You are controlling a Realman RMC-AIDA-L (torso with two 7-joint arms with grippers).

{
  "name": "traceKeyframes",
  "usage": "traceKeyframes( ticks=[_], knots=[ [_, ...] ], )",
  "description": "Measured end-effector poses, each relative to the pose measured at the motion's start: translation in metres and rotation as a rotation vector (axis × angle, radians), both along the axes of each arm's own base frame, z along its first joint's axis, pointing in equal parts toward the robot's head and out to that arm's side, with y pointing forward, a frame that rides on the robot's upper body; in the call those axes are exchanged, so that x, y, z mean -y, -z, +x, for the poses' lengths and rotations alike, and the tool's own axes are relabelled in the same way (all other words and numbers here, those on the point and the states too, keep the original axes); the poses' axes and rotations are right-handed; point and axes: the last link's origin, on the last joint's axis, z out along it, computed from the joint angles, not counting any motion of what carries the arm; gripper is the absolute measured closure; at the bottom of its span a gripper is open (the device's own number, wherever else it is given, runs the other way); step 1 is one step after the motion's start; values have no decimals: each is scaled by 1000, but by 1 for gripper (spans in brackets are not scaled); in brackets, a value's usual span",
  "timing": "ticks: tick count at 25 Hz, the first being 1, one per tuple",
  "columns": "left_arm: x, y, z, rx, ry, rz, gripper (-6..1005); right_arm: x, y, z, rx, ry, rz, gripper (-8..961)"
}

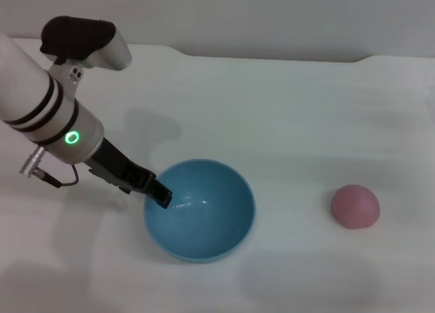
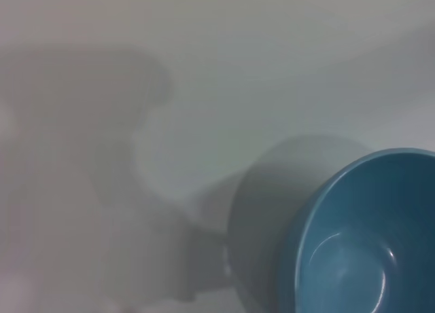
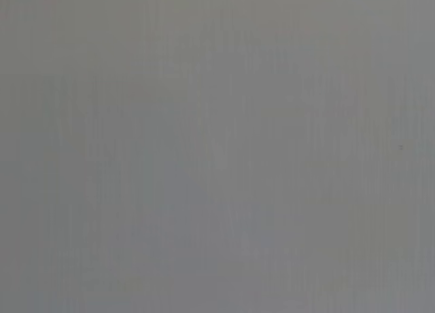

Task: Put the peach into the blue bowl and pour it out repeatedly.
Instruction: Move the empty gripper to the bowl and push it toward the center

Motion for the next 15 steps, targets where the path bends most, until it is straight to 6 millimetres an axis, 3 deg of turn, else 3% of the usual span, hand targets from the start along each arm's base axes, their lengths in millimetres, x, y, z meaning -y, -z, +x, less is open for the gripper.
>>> traceKeyframes(
  ticks=[15],
  knots=[
    [-5, 23, -15, -20, -24, -16, 214, 0, 0, 0, -6, -2, 1, 255]
  ],
)
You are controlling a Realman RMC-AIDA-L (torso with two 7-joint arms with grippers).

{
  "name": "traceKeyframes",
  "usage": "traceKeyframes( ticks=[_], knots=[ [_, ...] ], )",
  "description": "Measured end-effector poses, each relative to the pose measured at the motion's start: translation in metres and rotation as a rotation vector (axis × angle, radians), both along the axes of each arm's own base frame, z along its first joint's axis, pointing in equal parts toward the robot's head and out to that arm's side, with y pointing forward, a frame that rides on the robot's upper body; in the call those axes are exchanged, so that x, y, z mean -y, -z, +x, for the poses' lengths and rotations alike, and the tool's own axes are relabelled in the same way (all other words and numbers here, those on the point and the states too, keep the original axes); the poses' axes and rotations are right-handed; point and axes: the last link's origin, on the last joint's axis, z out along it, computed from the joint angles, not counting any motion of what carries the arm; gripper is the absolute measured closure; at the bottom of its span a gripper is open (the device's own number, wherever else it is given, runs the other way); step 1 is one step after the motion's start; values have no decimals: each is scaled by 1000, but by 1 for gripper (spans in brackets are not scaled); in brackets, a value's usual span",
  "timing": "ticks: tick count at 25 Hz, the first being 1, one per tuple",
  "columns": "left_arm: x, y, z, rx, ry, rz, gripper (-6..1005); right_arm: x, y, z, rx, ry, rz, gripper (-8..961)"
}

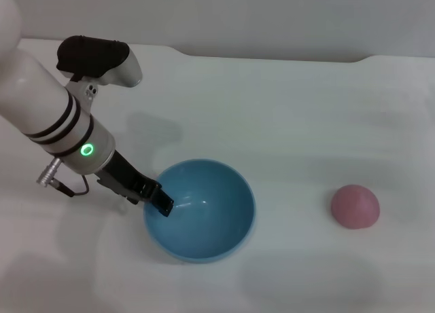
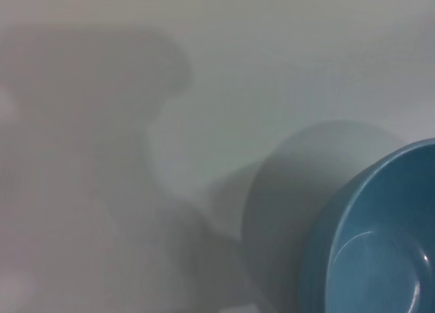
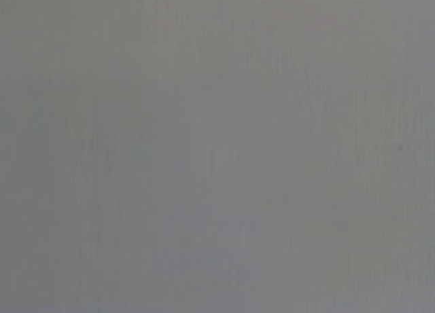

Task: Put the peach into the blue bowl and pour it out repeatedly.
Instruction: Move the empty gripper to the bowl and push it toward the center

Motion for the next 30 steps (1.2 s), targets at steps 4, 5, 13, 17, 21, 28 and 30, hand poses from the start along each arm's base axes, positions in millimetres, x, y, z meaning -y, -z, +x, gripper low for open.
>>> traceKeyframes(
  ticks=[4, 5, 13, 17, 21, 28, 30],
  knots=[
    [1, 3, 1, -1, 9, -7, 258, 0, 0, 0, -1, -2, 2, 255],
    [1, 4, 2, -3, 13, -11, 301, 0, 0, 0, -1, -2, 2, 255],
    [0, 5, 3, -3, 19, -12, 604, 2, 0, 1, -3, 1, 2, 255],
    [0, 5, 3, -3, 19, -13, 820, 1, 0, 1, -6, 1, 5, 256],
    [1, 5, 3, -3, 17, -16, 936, -1, -1, -1, -70, 0, 6, 256],
    [2, 5, 3, -4, 14, -20, 1000, -16, -7, -14, -419, -47, -73, 256],
    [1, 5, 3, -4, 16, -19, 1000, -26, -9, -17, -510, -22, -151, 257]
  ],
)
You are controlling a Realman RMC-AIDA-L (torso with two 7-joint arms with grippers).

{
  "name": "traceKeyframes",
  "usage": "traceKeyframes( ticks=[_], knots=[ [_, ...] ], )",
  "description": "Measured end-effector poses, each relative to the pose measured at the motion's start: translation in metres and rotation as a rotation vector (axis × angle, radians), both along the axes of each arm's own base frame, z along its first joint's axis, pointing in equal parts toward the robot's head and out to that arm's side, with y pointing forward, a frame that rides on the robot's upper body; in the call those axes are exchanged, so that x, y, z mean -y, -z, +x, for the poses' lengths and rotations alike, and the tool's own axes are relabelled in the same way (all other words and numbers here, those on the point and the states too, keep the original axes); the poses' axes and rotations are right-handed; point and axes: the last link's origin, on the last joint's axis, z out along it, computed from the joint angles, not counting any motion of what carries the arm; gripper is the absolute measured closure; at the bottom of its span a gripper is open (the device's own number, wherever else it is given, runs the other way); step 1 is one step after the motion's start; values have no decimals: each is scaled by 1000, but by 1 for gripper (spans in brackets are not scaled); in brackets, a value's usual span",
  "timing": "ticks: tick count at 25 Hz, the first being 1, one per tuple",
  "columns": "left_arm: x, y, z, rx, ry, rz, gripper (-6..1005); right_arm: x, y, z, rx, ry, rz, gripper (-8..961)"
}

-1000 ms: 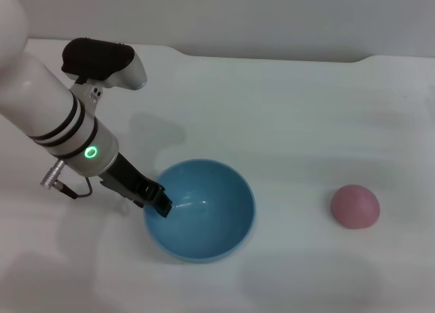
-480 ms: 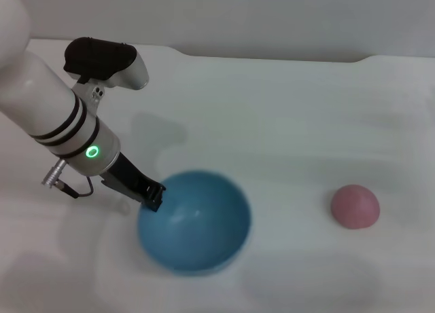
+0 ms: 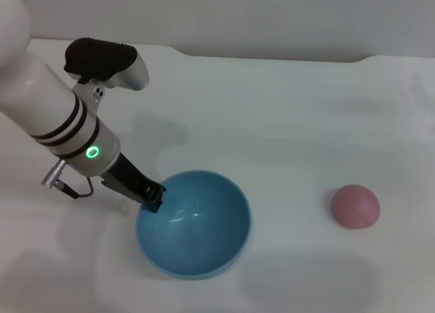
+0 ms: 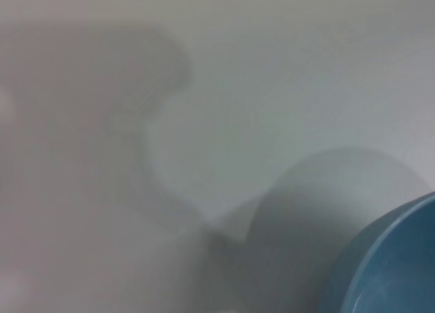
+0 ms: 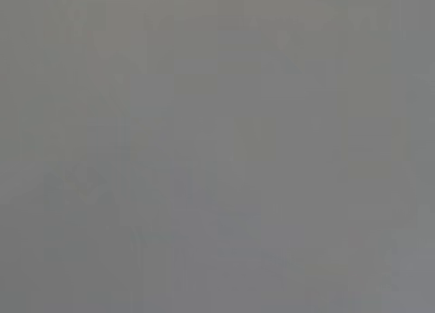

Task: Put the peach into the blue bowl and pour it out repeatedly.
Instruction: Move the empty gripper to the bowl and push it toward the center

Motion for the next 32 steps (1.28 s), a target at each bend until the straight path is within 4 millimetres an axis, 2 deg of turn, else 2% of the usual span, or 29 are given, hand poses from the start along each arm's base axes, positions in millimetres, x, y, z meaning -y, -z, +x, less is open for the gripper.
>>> traceKeyframes(
  ticks=[3, 8, 10, 11, 12, 17, 24, 32],
  knots=[
    [-1, 0, 1, 0, 3, 3, 1001, -14, -3, -7, -98, 19, -195, 257],
    [-3, 0, 2, 1, 10, 7, 1001, -24, -6, -25, -63, 26, -509, 257],
    [-3, 0, 3, 1, 13, 8, 1001, -24, -5, -34, 4, 34, -642, 257],
    [-5, 1, 6, 1, 23, 8, 1001, -23, -1, -39, 78, 49, -761, 257],
    [-5, 1, 6, 1, 23, 8, 1001, -23, -1, -39, 78, 49, -761, 257],
    [-7, 3, 11, -2, 43, 4, 1001, -14, 15, -54, 318, 108, -1071, 258],
    [-13, 5, 16, 20, 58, 42, 1000, 3, 33, -72, 473, 113, -1261, 258],
    [-21, 6, 21, 112, 55, 123, 1000, 15, 40, -70, 517, 139, -1343, 259]
  ],
)
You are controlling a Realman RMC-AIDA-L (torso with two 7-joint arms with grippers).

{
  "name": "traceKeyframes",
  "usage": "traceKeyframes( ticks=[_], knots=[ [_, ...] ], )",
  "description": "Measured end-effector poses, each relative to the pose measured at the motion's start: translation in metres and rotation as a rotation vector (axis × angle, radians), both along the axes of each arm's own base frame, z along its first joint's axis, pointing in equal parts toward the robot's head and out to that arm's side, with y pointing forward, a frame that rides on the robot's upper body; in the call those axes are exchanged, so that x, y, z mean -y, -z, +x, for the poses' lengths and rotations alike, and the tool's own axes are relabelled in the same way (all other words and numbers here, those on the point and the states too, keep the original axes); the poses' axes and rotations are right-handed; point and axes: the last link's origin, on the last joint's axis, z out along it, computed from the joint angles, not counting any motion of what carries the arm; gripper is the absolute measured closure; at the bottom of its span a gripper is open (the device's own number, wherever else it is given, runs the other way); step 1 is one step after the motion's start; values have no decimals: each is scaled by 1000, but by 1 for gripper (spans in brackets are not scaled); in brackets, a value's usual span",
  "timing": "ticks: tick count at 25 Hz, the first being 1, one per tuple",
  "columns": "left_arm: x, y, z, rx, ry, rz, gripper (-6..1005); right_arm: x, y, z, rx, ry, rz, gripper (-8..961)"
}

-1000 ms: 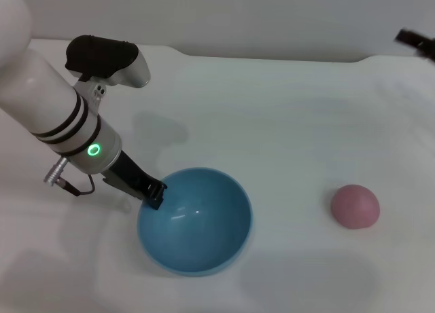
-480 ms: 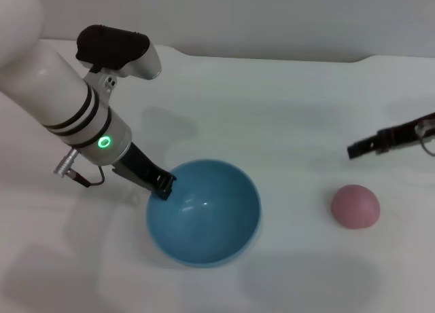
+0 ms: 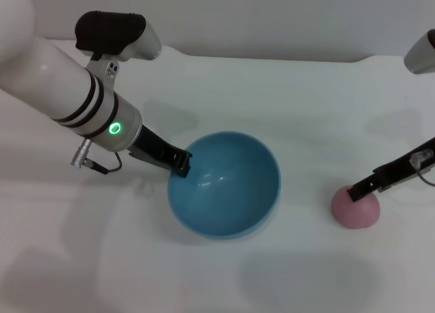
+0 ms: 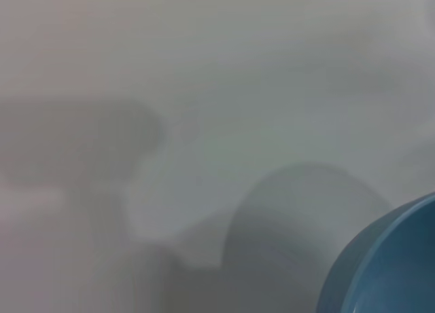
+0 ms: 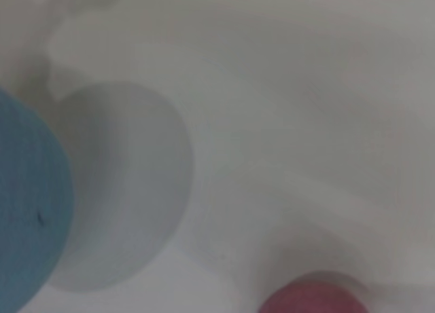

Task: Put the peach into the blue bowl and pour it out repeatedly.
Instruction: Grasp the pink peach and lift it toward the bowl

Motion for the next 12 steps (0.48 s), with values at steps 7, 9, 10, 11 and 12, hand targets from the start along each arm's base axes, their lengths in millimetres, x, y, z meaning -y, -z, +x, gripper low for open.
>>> traceKeyframes(
  ticks=[7, 9, 10, 11, 12],
  knots=[
    [-2, 1, 2, 0, 11, 10, 1000, 6, 12, 1, 12, -17, -19, 259],
    [-3, 1, 2, 2, 13, 15, 1000, 8, 18, 0, 33, -40, -35, 259],
    [-3, 1, 2, 4, 12, 19, 1000, 9, 21, 0, 48, -52, -44, 259],
    [-4, 0, 2, 12, 8, 26, 1000, 11, 25, -1, 78, -74, -67, 259],
    [-4, 0, 2, 16, 7, 28, 1000, 12, 26, -2, 90, -83, -75, 259]
  ],
)
